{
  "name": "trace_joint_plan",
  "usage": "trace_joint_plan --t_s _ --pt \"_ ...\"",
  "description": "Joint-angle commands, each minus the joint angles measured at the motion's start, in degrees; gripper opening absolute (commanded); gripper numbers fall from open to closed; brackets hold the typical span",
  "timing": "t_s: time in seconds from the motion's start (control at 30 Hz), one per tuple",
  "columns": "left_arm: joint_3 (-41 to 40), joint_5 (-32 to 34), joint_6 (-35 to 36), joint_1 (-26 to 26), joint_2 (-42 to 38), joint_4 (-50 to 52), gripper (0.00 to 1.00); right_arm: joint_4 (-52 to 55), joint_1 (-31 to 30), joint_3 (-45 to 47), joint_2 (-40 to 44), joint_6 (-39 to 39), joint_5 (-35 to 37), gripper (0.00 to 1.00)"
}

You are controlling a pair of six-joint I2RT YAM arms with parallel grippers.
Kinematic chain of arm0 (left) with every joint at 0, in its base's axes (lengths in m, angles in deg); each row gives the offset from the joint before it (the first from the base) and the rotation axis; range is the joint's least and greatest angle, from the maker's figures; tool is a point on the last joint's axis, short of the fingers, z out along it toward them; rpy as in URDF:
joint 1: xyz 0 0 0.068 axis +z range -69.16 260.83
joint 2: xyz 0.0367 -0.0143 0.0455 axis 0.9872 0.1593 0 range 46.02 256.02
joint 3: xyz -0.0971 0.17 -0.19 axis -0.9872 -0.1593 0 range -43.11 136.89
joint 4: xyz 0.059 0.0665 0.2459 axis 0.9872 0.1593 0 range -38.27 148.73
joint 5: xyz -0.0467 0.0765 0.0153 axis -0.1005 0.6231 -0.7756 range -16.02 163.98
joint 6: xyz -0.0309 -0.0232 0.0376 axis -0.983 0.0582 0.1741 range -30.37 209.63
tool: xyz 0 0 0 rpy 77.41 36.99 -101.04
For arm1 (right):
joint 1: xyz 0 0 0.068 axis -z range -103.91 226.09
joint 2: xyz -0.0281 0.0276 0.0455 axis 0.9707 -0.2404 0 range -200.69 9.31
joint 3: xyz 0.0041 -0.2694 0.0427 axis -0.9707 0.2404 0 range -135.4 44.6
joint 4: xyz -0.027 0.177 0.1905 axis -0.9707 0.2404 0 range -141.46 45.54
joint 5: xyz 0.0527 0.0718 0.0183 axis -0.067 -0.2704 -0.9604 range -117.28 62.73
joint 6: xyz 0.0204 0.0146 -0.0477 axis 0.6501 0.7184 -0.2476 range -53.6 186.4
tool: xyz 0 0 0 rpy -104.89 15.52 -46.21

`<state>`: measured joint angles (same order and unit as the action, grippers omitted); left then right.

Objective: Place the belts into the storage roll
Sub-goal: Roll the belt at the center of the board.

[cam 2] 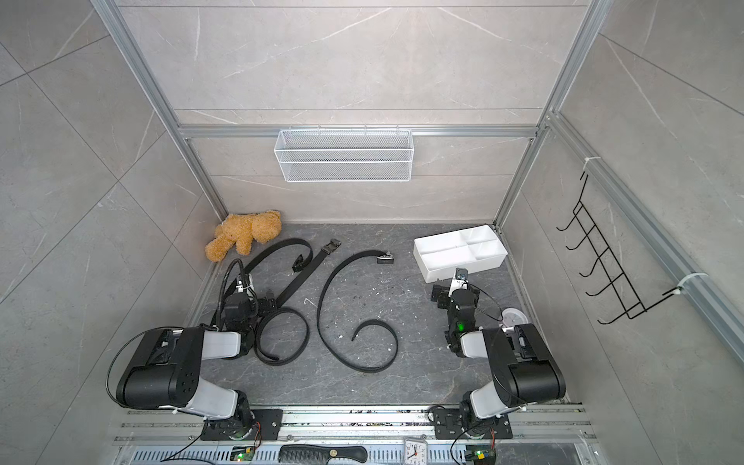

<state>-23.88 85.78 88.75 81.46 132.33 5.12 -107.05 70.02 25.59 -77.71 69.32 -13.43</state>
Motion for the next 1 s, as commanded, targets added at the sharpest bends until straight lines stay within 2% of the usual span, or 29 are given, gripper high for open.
trace_joint_plan --t_s 0.0,0.97 --pt "1.24 -0.37 -0.61 0.26 -0.35 -2.15 1.00 -0.31 0.25 0.30 -0.69 -0.37 -0.49 1.00" --pt "0.89 -0.09 -0.47 0.12 -0.59 -2.77 1.00 -0.79 0.20 0.43 -0.40 -0.58 -0.35 1.00"
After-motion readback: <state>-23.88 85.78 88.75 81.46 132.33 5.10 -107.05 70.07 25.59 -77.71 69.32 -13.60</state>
